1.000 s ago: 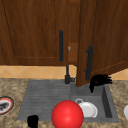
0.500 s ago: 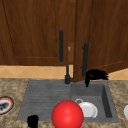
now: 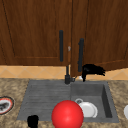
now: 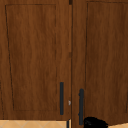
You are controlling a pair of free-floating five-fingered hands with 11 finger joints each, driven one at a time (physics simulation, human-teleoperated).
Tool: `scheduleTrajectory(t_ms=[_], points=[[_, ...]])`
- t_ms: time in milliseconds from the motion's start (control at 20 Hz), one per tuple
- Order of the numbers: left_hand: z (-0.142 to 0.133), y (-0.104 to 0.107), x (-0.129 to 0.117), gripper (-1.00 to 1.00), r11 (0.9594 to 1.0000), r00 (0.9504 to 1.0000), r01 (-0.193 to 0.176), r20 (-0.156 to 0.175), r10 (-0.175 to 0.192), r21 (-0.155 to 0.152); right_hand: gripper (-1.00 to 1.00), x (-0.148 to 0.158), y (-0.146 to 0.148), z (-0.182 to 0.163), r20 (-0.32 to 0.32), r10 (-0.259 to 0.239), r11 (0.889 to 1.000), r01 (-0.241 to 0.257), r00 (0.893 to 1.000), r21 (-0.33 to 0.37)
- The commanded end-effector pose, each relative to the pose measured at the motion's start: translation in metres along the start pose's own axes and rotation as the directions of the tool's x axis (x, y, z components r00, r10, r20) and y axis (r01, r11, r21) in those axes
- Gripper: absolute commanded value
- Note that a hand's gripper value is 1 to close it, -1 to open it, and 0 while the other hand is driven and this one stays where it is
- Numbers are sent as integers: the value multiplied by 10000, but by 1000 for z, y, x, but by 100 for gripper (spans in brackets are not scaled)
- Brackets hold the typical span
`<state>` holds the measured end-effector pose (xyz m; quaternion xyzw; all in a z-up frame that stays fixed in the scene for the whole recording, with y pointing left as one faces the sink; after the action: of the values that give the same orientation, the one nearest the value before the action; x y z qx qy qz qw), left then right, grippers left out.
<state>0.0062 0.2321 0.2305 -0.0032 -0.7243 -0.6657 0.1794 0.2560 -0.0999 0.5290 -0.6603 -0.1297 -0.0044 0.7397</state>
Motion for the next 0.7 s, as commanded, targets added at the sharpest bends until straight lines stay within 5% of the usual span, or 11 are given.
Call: scheduleTrajectory(t_ms=[0, 400, 650], points=[[0, 0, 0, 0, 10000, 10000, 0, 0, 0, 0, -100, 31, 10, 2, -231, -51, 9998, 47, 9997, -193], [0, 0, 0, 0, 10000, 10000, 0, 0, 0, 0, -100, 76, 50, -1, -524, -123, 9959, 75, 9986, -904], [0, 0, 0, 0, 10000, 10000, 0, 0, 0, 0, -100, 104, 84, -1, -796, 70, 9803, -225, 9968, -1960]])
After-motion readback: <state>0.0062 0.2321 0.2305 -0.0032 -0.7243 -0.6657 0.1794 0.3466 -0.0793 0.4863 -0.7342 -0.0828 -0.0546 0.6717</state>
